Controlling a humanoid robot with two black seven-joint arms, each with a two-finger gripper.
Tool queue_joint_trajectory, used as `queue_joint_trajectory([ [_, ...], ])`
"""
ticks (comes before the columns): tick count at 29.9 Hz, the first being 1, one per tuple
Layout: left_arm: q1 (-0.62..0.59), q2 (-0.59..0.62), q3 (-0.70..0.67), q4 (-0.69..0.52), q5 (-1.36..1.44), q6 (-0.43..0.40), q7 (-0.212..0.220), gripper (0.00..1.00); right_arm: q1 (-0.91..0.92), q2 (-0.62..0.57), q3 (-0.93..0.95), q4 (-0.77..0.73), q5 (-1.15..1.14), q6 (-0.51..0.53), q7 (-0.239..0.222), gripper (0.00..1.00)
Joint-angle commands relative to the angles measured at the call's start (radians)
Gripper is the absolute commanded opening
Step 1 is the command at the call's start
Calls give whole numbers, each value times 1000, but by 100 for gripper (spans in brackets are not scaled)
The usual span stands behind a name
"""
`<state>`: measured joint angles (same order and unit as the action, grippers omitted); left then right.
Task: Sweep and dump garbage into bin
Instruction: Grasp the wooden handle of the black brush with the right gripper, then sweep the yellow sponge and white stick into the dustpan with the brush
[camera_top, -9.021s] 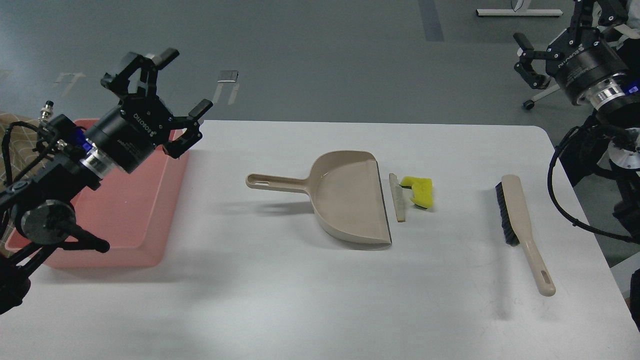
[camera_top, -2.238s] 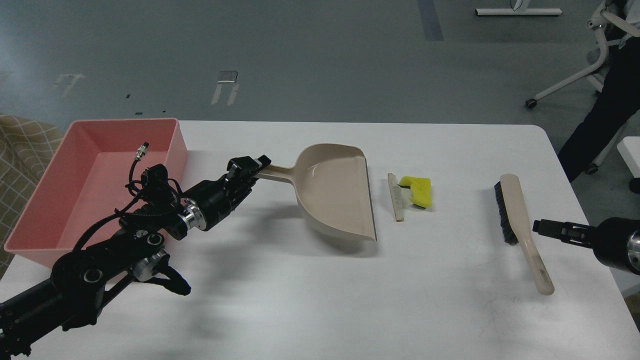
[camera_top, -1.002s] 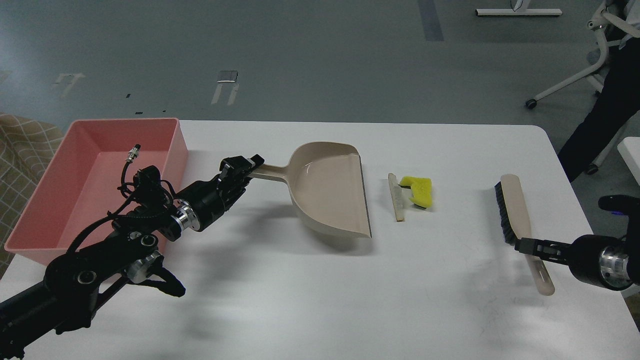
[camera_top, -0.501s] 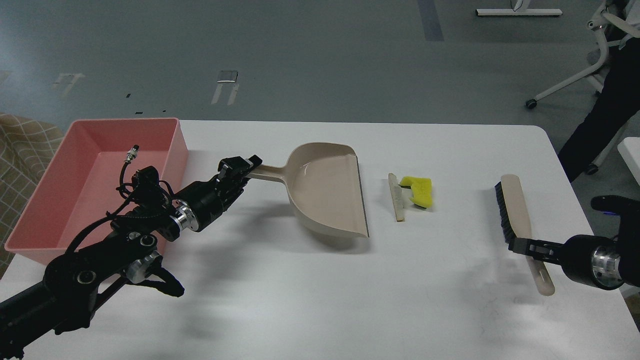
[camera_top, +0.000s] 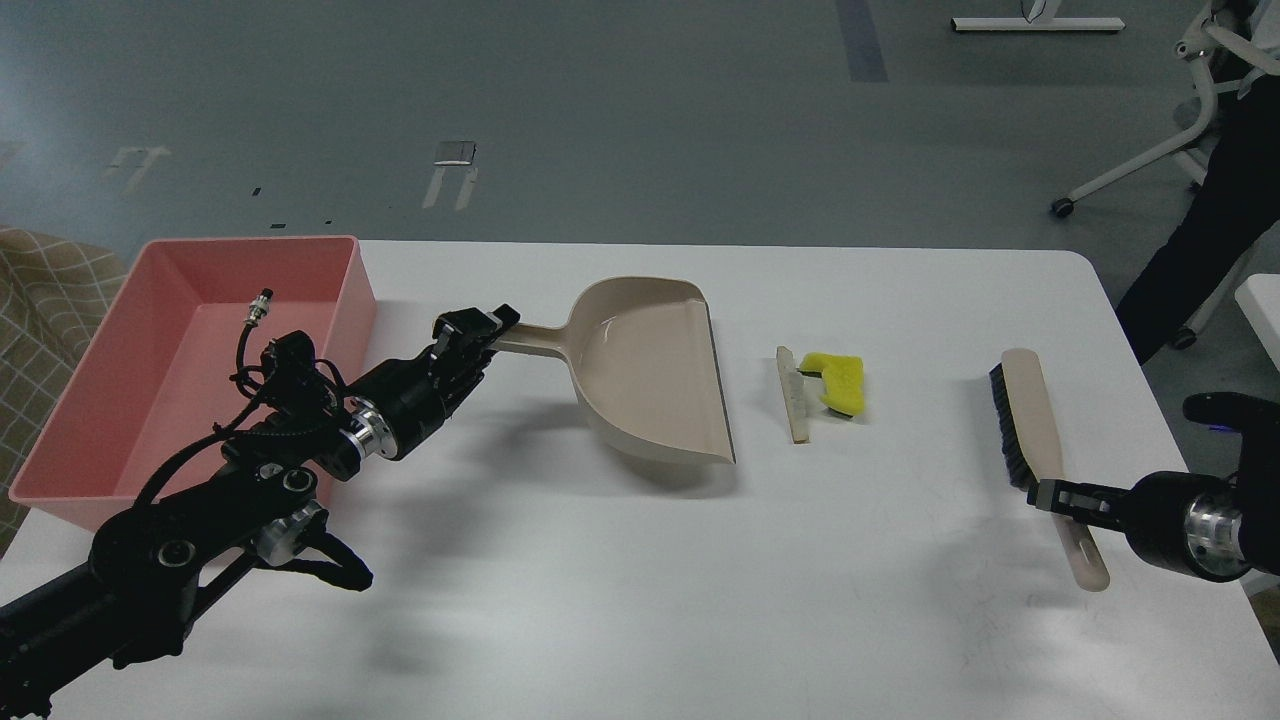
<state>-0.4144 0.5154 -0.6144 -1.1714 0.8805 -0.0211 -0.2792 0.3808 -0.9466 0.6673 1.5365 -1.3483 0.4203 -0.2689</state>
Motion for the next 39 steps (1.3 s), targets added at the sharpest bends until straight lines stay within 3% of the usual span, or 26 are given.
queue_joint_trajectory([
  [1,-1,5,2,-1,0,1,0,3,1,3,3,-4,0,0,-1,14],
  [4,-1,5,5,-1,2,1,0,3,4,3,8,-10,0,-1,2,0],
  [16,-4,-11,12,-1,11,6,5,3,12,8,41,-9,2,-1,13,0],
  [21,0,-12,15,-1,12,39,6,3,15,74,55,-13,1,-1,8,0],
  [30,-1,-12,18,-1,15,39,8,3,92,163,54,-98,1,66,-1,0],
  [39,-6,0,70,2,14,41,8,3,105,259,48,-111,1,68,-1,0],
])
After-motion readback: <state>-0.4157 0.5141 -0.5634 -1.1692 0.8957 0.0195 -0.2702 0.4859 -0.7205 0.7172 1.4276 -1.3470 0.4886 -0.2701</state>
